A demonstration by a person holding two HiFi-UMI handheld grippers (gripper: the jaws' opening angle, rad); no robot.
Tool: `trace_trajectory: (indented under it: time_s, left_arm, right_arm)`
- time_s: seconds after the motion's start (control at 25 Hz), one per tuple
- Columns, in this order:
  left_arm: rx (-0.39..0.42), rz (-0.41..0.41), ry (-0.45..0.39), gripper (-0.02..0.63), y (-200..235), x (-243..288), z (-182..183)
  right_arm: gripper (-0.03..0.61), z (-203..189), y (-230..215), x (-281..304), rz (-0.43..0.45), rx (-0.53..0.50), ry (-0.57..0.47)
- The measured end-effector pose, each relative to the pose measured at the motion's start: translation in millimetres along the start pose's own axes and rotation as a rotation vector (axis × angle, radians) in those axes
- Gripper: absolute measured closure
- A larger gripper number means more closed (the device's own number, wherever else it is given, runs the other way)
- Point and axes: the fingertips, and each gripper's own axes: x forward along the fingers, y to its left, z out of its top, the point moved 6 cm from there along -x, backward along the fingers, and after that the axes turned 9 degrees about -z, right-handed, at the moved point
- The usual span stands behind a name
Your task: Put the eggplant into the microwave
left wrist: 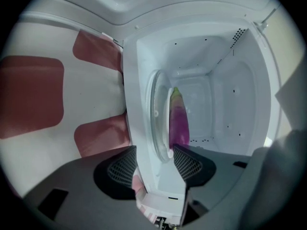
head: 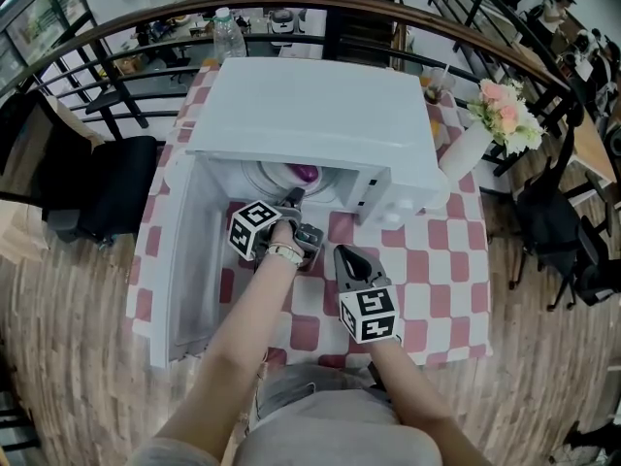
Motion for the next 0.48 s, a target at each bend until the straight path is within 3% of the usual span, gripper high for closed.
trace_trajectory:
  time_s: [0.32,0.4,0.48]
  left_arm:
    - [0.08,-0.074,0.052,0.39,-13,-22,-14]
    - [0.108,-0.088,0.058,0.447,-15,-29,-18]
    - [0.116,-0.103,0.049,0.545,-16,-36,-22]
  right_arm:
    - [0.554,7,3,-11,-0.003,-0.008,-0.032]
    - [0.554,9,3,-15,-0.005,-0.007,-0.042]
    - [0.554,10,1,-20,-0.009,-0.006,-0.051]
